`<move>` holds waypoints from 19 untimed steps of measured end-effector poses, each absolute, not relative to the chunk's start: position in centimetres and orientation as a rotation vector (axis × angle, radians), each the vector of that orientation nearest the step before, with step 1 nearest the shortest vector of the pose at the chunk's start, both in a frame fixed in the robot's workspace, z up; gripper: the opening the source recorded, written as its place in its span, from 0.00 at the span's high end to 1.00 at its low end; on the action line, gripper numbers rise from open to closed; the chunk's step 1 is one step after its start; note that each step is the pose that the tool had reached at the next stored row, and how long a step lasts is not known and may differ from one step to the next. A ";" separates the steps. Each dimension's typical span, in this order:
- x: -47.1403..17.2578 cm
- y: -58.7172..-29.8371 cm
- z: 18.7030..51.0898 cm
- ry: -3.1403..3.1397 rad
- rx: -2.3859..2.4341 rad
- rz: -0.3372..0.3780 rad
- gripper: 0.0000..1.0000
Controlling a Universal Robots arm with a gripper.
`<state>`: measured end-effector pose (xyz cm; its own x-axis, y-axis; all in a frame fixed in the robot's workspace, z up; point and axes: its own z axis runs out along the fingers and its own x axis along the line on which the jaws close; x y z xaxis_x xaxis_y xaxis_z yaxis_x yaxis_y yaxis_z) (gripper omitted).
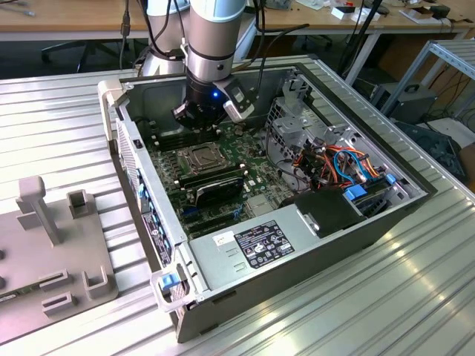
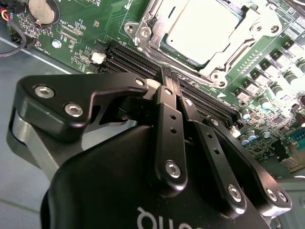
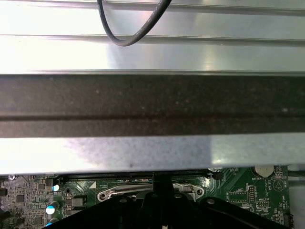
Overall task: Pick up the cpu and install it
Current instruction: 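Install the first cpu locking lever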
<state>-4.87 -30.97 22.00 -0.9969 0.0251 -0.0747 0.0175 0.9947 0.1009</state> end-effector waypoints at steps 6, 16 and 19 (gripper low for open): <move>-4.9 -31.0 22.0 3.067 0.033 0.147 0.89; -4.9 -31.0 22.0 3.071 0.033 0.143 0.89; -4.9 -31.0 22.0 3.071 0.033 0.145 0.89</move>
<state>-4.89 -31.02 22.04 -0.9975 0.0246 -0.0661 0.0183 0.9953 0.0951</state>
